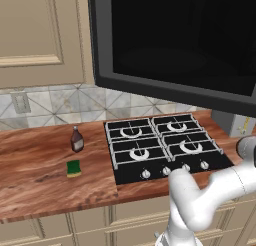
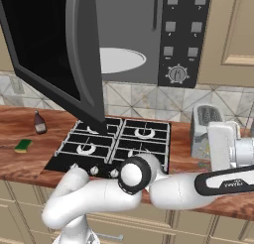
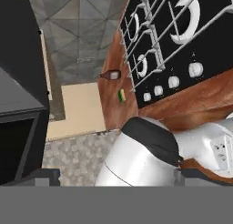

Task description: Place the sponge inside the microwave to prepare for sanitizing.

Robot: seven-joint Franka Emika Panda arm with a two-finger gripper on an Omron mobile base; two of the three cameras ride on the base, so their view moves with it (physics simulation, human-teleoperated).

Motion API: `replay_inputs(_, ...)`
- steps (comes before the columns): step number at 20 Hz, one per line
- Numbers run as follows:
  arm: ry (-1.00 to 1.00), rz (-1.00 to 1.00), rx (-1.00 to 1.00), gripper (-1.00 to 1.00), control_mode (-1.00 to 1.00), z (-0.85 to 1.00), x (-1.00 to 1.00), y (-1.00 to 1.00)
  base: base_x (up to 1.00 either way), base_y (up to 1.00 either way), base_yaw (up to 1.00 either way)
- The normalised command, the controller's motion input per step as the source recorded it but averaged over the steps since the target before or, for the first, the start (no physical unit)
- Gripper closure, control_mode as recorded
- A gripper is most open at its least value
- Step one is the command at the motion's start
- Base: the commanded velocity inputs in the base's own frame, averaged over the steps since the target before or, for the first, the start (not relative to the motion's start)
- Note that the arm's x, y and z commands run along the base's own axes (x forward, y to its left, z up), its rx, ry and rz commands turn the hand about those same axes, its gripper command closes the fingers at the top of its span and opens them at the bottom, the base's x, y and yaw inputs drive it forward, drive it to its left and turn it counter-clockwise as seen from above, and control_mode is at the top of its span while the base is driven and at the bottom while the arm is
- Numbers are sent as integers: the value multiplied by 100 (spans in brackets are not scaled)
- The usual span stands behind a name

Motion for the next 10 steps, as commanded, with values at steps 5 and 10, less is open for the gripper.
replay_inputs(5,0,4,29,-100,-100,73,31,29,0,0,0)
replay_inputs(10,0,11,3,-100,-100,84,2,25,0,0,0)
